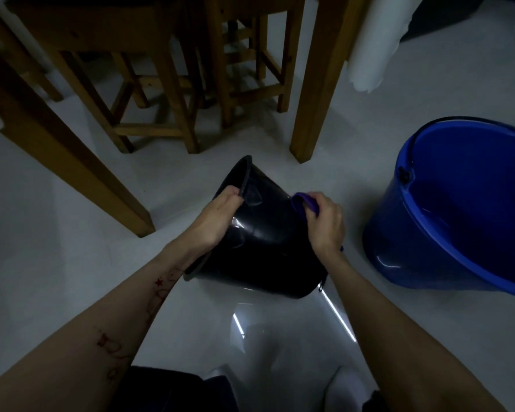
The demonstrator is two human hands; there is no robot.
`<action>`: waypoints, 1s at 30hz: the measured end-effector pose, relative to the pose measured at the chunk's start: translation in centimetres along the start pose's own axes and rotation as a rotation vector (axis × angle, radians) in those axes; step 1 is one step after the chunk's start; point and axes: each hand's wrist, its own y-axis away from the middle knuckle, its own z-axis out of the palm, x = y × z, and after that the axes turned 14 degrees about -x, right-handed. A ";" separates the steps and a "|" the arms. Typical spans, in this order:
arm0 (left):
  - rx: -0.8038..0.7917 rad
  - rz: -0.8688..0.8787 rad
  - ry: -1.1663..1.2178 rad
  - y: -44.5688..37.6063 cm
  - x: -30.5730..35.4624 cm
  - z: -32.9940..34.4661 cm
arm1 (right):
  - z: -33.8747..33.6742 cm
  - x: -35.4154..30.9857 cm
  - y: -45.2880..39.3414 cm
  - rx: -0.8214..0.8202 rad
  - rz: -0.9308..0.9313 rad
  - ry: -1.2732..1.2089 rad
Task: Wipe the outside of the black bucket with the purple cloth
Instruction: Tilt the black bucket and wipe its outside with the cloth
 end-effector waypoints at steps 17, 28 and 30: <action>0.201 0.141 -0.013 1.1 -0.8 2.3 | 1.5 -0.5 -1.0 0.107 0.064 -0.022; 0.261 -0.136 -0.047 -0.7 2.2 2.0 | 3.2 -4.7 6.8 0.087 -0.385 -0.029; 0.310 -0.144 -0.075 -0.6 1.8 2.3 | 3.4 -6.3 5.6 0.107 -0.368 -0.055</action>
